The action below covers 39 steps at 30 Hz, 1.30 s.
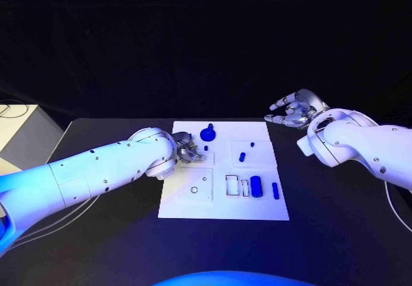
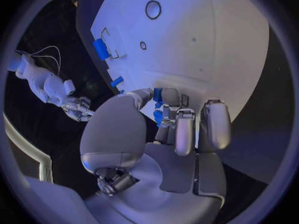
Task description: Assemble the parts on the task board
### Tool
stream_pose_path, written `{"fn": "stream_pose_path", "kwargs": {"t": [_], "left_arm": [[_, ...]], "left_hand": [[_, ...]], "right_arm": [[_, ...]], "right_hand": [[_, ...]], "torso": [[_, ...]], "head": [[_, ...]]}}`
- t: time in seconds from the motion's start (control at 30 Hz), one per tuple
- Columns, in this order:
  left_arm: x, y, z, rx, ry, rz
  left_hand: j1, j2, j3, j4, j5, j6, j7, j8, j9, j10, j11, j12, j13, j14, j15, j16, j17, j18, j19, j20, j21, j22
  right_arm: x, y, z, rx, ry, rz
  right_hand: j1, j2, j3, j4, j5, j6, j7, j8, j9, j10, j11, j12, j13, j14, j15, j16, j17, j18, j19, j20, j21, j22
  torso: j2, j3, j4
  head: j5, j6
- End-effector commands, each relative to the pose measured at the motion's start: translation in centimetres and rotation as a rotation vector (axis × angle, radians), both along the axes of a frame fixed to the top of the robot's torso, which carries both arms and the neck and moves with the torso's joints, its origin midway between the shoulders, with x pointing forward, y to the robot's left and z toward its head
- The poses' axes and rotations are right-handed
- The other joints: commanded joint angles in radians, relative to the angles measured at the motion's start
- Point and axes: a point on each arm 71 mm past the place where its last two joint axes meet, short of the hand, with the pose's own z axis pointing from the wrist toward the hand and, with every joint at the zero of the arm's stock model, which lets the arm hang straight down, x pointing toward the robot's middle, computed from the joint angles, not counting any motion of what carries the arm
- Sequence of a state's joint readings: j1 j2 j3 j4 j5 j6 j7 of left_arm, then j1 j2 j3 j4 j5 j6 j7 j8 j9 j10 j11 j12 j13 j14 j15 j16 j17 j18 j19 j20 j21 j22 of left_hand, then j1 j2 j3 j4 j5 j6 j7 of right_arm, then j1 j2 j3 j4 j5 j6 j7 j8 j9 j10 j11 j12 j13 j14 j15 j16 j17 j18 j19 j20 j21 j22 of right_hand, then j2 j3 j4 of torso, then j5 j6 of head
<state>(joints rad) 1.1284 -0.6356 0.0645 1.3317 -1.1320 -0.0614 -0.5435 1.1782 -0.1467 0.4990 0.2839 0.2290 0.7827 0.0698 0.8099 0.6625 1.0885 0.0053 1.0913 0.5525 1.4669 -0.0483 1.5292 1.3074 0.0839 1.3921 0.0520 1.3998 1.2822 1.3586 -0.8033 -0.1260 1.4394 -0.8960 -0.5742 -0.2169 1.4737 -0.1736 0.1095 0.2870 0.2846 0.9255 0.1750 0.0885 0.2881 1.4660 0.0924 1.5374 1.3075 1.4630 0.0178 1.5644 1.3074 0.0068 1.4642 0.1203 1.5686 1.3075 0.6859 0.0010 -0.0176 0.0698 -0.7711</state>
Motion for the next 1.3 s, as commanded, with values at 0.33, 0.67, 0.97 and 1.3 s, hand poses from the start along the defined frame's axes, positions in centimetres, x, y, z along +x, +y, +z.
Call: {"fn": "stream_pose_path", "kwargs": {"t": [0.33,0.67,0.97,1.3], "left_arm": [[0.19,-0.3,-0.21,0.007,0.012,-0.011],[-0.08,-0.45,-0.27,-0.03,0.044,-0.006],[-0.46,-0.58,-0.23,-0.077,0.076,0.001],[-0.57,-0.35,0.1,-0.115,0.094,0.011]], "left_hand": [[0.016,0.009,0.052,0.0,0.005,-0.015,0.002,0.012,-0.003,-0.004,-0.004,0.002,-0.005,0.078,-0.009,0.003,0.195,-0.016,0.002,-0.004,0.004,0.001],[0.02,-0.039,0.317,-0.116,0.004,-0.05,0.005,0.056,-0.003,-0.026,-0.002,-0.016,-0.035,0.073,-0.008,-0.004,0.184,-0.012,-0.009,-0.004,-0.005,-0.01],[-0.025,-0.033,0.45,-0.229,0.011,-0.071,0.022,0.09,0.004,-0.047,0.009,-0.031,-0.063,0.067,0.002,-0.009,0.174,-0.008,-0.023,0.003,-0.013,-0.024],[-0.035,-0.028,0.467,-0.246,0.01,-0.069,0.024,0.094,0.003,-0.047,0.011,-0.03,-0.064,0.066,0.003,-0.01,0.172,-0.005,-0.033,0.004,-0.019,-0.035]], "right_arm": [[-0.05,-0.02,-0.06,-0.005,0.002,0.009],[-0.08,-0.12,-0.17,-0.006,0.007,0.008],[-0.12,-0.2,-0.3,-0.008,0.011,0.008],[-0.18,-0.29,-0.47,-0.01,0.021,0.007]], "right_hand": [[-0.008,-0.002,0.003,0.001,0.004,-0.007,0.002,0.002,0.001,0.07,0.0,-0.004,0.23,0.1,-0.001,-0.004,0.231,-0.007,0.107,-0.001,0.002,0.263],[-0.008,-0.001,0.005,0.001,0.005,-0.007,0.001,0.003,0.002,0.071,0.0,-0.002,0.231,0.1,-0.001,-0.004,0.23,-0.007,0.107,-0.001,0.002,0.263],[-0.008,-0.001,0.005,0.0,0.006,-0.006,0.001,0.003,0.002,0.071,-0.001,-0.002,0.232,0.1,-0.001,-0.004,0.23,-0.007,0.107,-0.001,0.002,0.263],[-0.008,-0.001,0.006,0.0,0.007,-0.006,0.001,0.003,0.002,0.071,-0.001,-0.002,0.231,0.1,-0.001,-0.004,0.23,-0.007,0.107,-0.001,0.002,0.263]], "torso": [[0.0,-0.001,-0.0005],[0.0,-0.0018,0.0006],[-0.001,-0.0005,0.0004],[-0.001,-0.0001,0.0011]], "head": [[-0.001,-0.003],[-0.002,-0.003],[-0.003,-0.003],[-0.004,0.0]]}}
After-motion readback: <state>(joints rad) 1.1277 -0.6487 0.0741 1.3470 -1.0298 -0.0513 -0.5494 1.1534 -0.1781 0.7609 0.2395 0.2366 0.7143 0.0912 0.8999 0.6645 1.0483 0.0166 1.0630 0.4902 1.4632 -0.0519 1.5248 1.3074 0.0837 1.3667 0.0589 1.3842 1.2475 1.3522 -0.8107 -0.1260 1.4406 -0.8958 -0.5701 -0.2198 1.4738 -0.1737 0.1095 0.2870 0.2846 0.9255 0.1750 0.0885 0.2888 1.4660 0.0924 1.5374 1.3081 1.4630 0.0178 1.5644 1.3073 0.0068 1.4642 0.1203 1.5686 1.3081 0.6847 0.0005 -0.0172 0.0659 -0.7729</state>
